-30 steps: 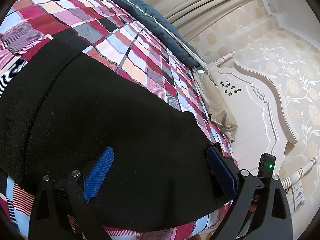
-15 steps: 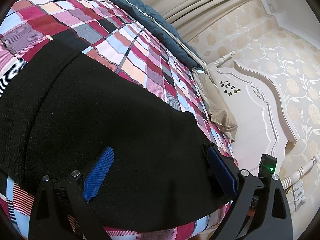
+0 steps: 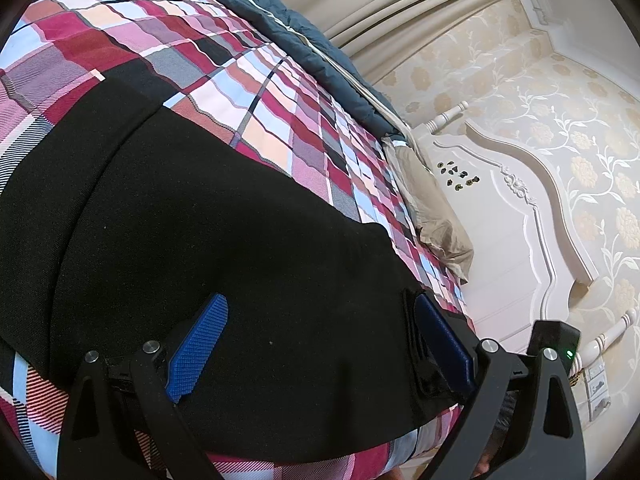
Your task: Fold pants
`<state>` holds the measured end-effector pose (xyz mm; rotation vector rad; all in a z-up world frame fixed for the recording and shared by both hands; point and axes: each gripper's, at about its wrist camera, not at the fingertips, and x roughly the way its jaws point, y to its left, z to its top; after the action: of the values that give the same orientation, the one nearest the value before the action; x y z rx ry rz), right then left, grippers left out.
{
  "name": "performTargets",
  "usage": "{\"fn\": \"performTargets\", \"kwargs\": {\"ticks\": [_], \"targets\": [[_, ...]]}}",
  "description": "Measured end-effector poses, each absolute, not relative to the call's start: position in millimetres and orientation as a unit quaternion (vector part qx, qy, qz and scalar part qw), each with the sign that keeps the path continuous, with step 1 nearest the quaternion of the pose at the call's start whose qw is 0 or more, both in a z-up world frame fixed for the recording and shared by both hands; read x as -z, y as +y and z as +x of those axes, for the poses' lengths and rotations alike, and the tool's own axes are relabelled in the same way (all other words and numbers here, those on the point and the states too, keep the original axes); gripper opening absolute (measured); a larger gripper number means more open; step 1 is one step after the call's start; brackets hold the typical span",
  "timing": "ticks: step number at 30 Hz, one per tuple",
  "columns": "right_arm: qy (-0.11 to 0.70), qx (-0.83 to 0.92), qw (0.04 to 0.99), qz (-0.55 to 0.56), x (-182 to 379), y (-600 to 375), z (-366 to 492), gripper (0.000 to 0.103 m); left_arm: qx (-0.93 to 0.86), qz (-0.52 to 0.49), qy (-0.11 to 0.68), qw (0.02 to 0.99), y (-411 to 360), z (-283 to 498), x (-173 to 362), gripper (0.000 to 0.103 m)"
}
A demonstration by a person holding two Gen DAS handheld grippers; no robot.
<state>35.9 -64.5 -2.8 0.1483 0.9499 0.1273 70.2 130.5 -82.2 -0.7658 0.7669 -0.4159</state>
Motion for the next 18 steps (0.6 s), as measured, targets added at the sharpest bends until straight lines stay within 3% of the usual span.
{"fn": "performTargets", "kwargs": {"ticks": [7, 12, 18], "targets": [[0.407, -0.148, 0.886, 0.164, -31, -93, -9, 0.065, 0.198, -0.36, 0.361, 0.837, 131, 71, 81, 0.093], [0.32, -0.077, 0.911, 0.248, -65, -197, -66, 0.073, 0.201, -0.358, 0.36, 0.838, 132, 71, 82, 0.093], [0.299, 0.071, 0.853, 0.421, -10, -343, -117, 0.072, 0.2, -0.354, 0.358, 0.841, 132, 71, 83, 0.093]]}}
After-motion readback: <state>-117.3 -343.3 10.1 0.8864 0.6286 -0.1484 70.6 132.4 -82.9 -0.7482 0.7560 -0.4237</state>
